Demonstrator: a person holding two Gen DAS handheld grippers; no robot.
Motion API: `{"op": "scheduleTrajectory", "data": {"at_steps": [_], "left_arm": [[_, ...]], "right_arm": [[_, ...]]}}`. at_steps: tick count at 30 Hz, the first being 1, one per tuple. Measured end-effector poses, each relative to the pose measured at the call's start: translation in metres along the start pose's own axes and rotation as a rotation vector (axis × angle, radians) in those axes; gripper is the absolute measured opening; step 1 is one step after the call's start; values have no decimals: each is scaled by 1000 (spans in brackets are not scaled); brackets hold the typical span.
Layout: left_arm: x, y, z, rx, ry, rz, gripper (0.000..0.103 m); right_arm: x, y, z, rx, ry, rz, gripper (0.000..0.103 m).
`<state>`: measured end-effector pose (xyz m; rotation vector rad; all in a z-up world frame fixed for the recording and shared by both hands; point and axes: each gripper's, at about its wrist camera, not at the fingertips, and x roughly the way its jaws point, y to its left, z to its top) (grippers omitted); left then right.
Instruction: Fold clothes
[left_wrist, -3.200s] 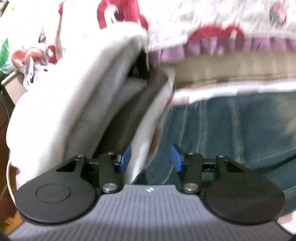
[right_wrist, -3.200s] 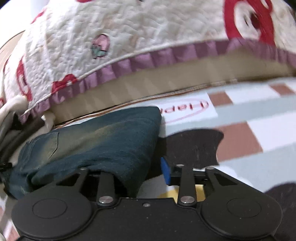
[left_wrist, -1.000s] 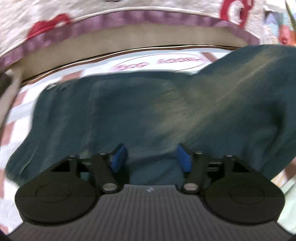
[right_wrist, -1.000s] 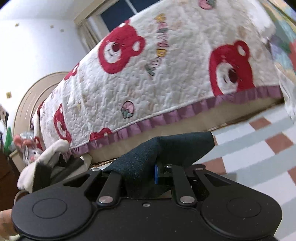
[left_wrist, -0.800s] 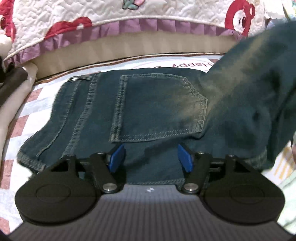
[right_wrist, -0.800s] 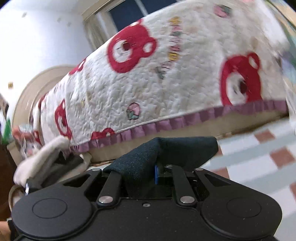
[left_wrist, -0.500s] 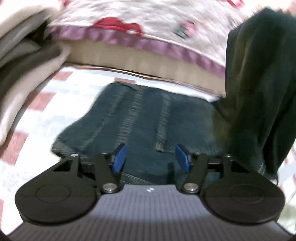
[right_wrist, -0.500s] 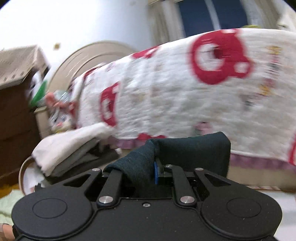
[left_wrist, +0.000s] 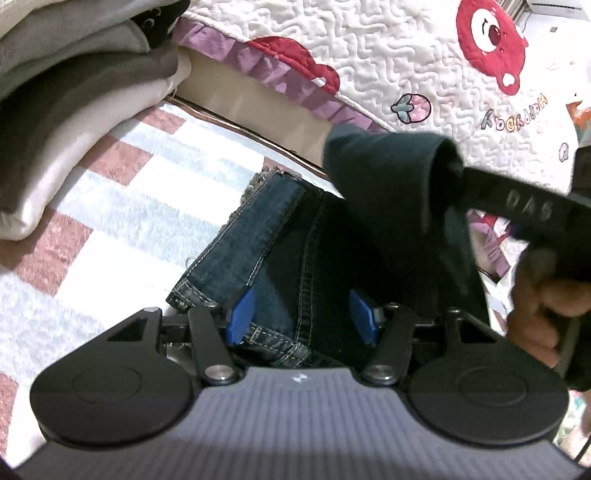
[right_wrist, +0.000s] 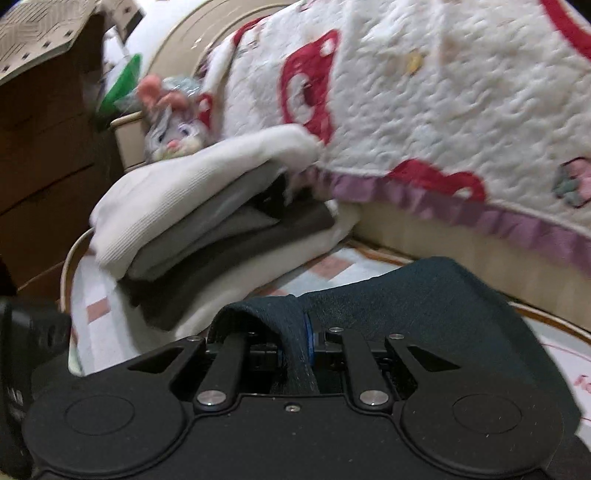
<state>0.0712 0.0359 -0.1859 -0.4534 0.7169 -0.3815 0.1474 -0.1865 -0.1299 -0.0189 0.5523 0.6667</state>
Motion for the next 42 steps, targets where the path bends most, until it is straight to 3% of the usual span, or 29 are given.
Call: {"op": "scheduleTrajectory", "data": {"at_steps": [3, 7, 10, 14, 19, 22, 24, 26, 28, 33, 34, 37, 42], "left_arm": [[5, 2, 0, -18, 38, 2, 56], [0, 5, 1, -31, 47, -2, 56], [-7, 9, 5, -73, 58, -5, 51], [-44, 22, 15, -142, -8, -1, 49], [-47, 36, 15, -134, 19, 65, 49], [-44, 41, 13, -168, 12, 53, 49], [-41, 43, 11, -187, 16, 60, 47], [-40, 43, 7, -161, 28, 84, 47], [-42, 43, 3, -156, 33, 79, 47], [-48, 40, 0, -160, 13, 53, 48], [-48, 39, 0, -162, 14, 51, 48], [-48, 37, 1, -155, 16, 60, 49], [-50, 30, 1, -139, -9, 65, 48]], "right_arm": [[13, 0, -8, 1, 23, 27, 14], [3, 4, 6, -5, 8, 55, 14], [17, 12, 14, -89, 106, 58, 14], [25, 8, 0, -62, 117, 100, 14], [29, 9, -13, -56, 106, 92, 14], [46, 23, -16, -135, 144, 48, 17], [62, 32, -24, -192, 219, 31, 17], [76, 37, -34, -243, 296, 33, 17], [76, 40, -39, -296, 306, 39, 17], [72, 25, -31, -168, 323, 47, 17], [66, 26, -29, -165, 325, 38, 21], [41, 32, -25, -192, 351, -13, 51], [-41, 29, -62, -215, 272, 56, 54]]}}
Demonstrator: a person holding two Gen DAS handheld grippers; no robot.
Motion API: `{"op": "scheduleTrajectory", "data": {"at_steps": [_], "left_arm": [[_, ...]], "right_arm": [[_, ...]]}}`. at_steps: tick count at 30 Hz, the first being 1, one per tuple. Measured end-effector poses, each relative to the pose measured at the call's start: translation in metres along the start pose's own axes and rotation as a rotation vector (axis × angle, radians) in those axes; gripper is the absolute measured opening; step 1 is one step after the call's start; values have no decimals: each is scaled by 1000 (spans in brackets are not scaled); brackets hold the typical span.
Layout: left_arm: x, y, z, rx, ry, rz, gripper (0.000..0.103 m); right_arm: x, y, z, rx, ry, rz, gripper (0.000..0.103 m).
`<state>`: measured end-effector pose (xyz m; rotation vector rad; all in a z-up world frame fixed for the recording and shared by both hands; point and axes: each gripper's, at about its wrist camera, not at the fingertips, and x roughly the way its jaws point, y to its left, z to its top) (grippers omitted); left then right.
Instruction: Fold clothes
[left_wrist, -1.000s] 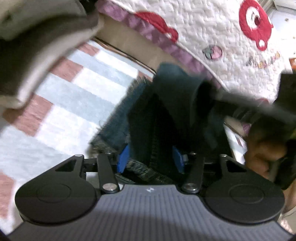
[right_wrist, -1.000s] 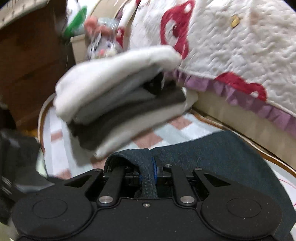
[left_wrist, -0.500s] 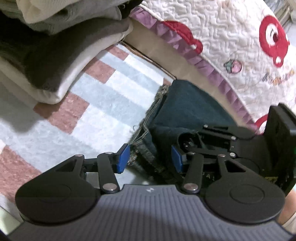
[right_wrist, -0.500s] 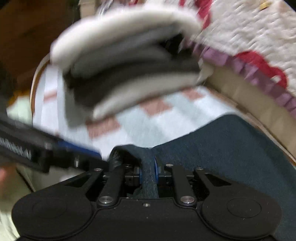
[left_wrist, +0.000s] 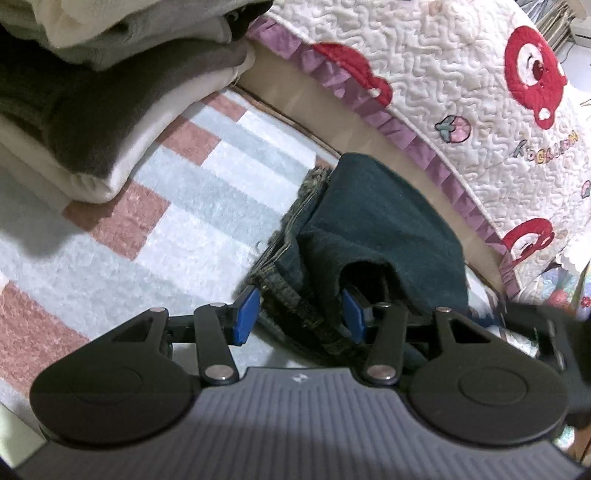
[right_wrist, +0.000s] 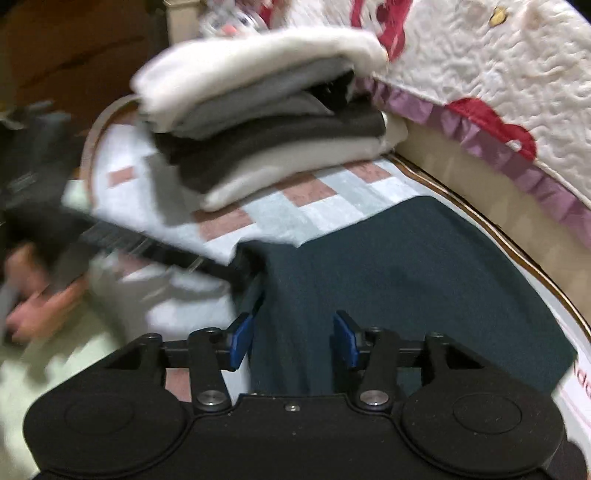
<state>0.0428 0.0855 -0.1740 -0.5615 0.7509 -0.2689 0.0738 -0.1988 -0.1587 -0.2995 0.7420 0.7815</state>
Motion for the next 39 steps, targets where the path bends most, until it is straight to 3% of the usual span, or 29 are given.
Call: {"op": "scheduleTrajectory", "data": {"at_steps": [3, 6, 9, 12, 14, 16, 19, 21, 22, 24, 25, 28, 31, 35, 39], "left_arm": [[-12, -6, 2, 20, -61, -65, 48], [-14, -16, 5, 49, -58, -108, 50], [-5, -24, 5, 43, -33, -72, 52], [4, -35, 5, 39, -30, -23, 49], [-16, -61, 3, 143, -161, -32, 49], [-30, -90, 3, 265, -234, -79, 54], [-18, -113, 14, 312, -168, -104, 54], [2, -116, 16, 340, -103, -57, 52], [12, -114, 11, 367, -69, 3, 50], [31, -110, 1, 421, 0, 123, 22], [38, -107, -5, 447, 24, 171, 21], [33, -99, -26, 525, 19, 218, 20], [29, -103, -26, 547, 25, 246, 20], [28, -97, -23, 484, 19, 240, 21], [29, -90, -21, 403, 14, 230, 21]], "right_arm": [[-46, -8, -44, 104, -71, 51, 54], [-79, -24, -86, 262, -158, 29, 54], [-87, -36, -112, 349, -173, -33, 54], [-78, -30, -110, 286, -162, -78, 54], [-74, -27, -102, 271, -194, -75, 54], [-67, -27, -90, 283, -232, -68, 53], [-56, -35, -78, 314, -253, -86, 53], [-41, -36, -75, 331, -221, -113, 52], [-36, -34, -76, 333, -209, -124, 52], [-26, -29, -78, 336, -185, -145, 52], [-25, -27, -80, 330, -172, -150, 52], [-25, -22, -90, 283, -151, -159, 52], [-26, -16, -94, 240, -152, -169, 53], [-23, -3, -97, 146, -140, -184, 62], [-23, -4, -104, 137, -130, -159, 63]]}}
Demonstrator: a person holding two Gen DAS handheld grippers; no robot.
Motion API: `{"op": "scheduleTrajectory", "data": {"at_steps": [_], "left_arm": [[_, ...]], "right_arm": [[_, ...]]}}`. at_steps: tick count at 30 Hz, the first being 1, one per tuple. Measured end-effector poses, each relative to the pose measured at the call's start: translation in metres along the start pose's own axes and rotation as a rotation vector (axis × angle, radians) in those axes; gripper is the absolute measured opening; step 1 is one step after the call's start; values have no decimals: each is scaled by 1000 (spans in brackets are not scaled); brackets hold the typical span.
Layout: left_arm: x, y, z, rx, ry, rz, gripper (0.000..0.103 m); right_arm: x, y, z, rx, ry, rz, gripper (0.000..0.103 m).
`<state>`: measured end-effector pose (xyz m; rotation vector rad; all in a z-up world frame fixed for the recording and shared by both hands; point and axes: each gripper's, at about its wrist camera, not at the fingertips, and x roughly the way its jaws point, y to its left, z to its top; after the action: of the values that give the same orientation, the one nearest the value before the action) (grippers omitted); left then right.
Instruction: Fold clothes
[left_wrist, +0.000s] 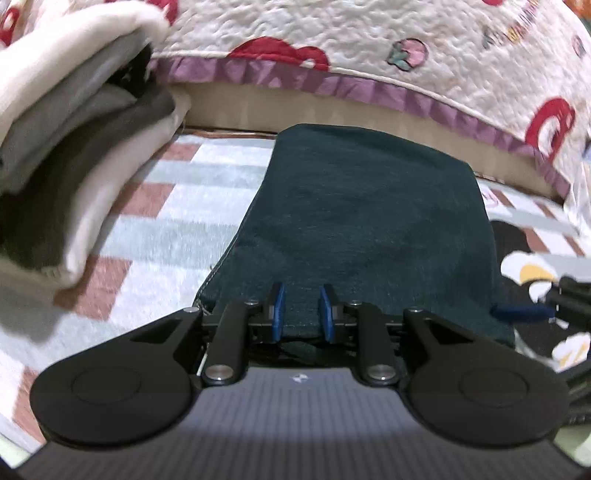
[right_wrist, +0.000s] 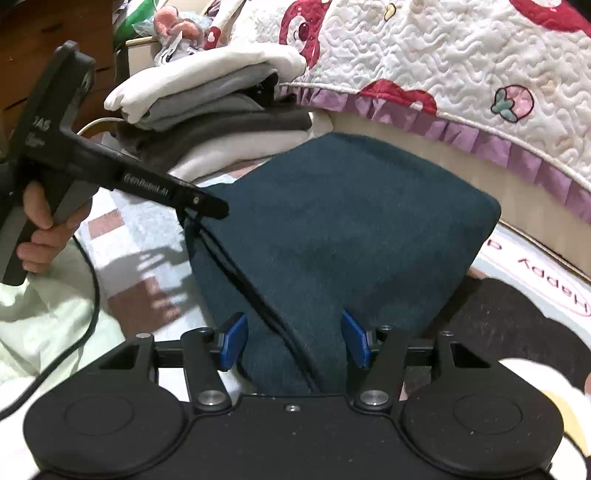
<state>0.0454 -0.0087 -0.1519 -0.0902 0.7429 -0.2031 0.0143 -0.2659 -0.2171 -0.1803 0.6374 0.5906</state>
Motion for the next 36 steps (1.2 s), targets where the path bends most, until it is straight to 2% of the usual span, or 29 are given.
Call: {"op": "scheduleTrajectory", "data": {"at_steps": [4, 9, 11, 13, 14, 15, 18, 22, 26, 30, 33, 36], "left_arm": [[2, 0, 1, -11, 8, 8, 21], [4, 5, 1, -61, 14, 0, 21], [5, 8, 1, -81, 12, -7, 21], [6, 12, 0, -113, 7, -19, 21], [6, 14, 0, -123, 6, -28, 21], [7, 15, 0, -125, 7, -34, 21], [8, 18, 0, -132, 9, -52, 21], [13, 24, 4, -162, 12, -69, 21], [28, 25, 20, -125, 43, -85, 21], [34, 23, 22, -111, 42, -85, 21], [31, 25, 17, -128, 20, -91, 21], [21, 27, 11, -154, -5, -82, 20]], "right_arm": [[-5, -4, 1, 14, 27, 52, 62], [-7, -5, 4, -44, 105, 122, 61], [-16, -15, 10, 7, 112, 185, 60], [-26, -26, 15, 62, 117, 250, 51], [-31, -31, 18, 90, 120, 282, 51], [-37, -40, 26, 133, 68, 279, 52], [-42, -68, 56, 256, -78, 209, 54], [2, -79, 85, 168, -65, -53, 55], [63, -106, 86, 170, -20, -166, 50], [92, -121, 88, 197, 30, -209, 50], [94, -129, 85, 248, 35, -185, 50], [92, -131, 79, 242, 25, -177, 50]]}}
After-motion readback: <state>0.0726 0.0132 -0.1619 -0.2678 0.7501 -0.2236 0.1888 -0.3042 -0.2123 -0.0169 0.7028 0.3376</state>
